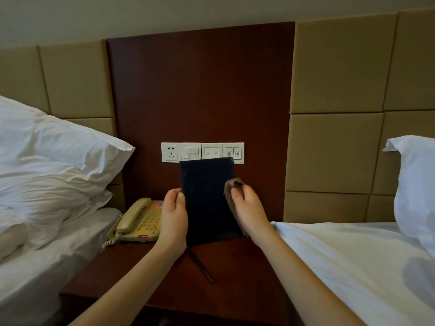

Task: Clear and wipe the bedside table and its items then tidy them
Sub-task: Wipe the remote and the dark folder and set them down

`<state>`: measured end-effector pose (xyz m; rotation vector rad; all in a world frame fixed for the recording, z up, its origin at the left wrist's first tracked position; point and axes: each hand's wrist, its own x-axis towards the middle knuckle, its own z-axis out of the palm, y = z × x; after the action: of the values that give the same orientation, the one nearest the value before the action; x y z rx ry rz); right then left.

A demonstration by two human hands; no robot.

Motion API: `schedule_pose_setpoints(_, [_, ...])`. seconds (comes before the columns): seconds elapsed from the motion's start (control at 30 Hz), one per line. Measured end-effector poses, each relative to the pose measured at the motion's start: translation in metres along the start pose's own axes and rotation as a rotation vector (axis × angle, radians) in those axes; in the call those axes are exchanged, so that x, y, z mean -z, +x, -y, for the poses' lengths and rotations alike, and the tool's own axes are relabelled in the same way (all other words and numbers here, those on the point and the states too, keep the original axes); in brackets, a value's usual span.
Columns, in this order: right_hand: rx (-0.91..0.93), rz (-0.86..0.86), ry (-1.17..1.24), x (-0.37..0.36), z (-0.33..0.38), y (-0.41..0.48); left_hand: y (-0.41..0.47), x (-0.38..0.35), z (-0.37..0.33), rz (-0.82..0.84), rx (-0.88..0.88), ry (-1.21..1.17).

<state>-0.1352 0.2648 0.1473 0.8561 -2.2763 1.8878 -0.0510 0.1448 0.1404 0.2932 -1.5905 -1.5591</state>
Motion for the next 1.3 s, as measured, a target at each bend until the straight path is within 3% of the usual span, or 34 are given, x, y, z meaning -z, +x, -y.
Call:
schedule_pose_setpoints(0.1, [-0.030,-0.038,0.012,0.003,0.006,0.012,-0.004,0.005,0.006,0.114,0.022,0.004])
schedule_pose_setpoints(0.2, [-0.043,-0.049,-0.040,-0.003,0.008,0.017,-0.002,0.010,0.008,0.128,0.005,0.023])
schedule_pose_setpoints(0.37, [-0.084,-0.221,-0.040,0.003,0.012,0.032,-0.010,0.020,0.010,0.258,-0.105,0.226])
schedule_pose_setpoints(0.57, [0.135,0.014,-0.483,0.023,0.006,0.029,-0.001,0.028,-0.006,0.414,-0.245,0.400])
schedule_pose_setpoints(0.9, [0.333,0.075,-0.562,0.019,0.028,0.024,0.003,0.030,-0.042,0.570,-0.247,0.680])
schedule_pose_setpoints(1.03, [0.239,-0.031,-0.520,0.024,0.010,0.026,0.012,0.030,-0.037,0.587,-0.063,0.520])
schedule_pose_setpoints(1.13, [0.033,-0.269,-0.339,0.038,-0.006,0.029,0.028,0.041,-0.023,0.499,0.285,0.164])
schedule_pose_setpoints(1.2, [-0.055,-0.382,-0.307,0.042,-0.013,0.031,0.023,0.043,-0.008,0.528,0.436,0.044])
schedule_pose_setpoints(1.3, [-0.030,-0.429,-0.322,0.032,-0.011,0.030,0.006,0.032,0.012,0.608,0.466,-0.026])
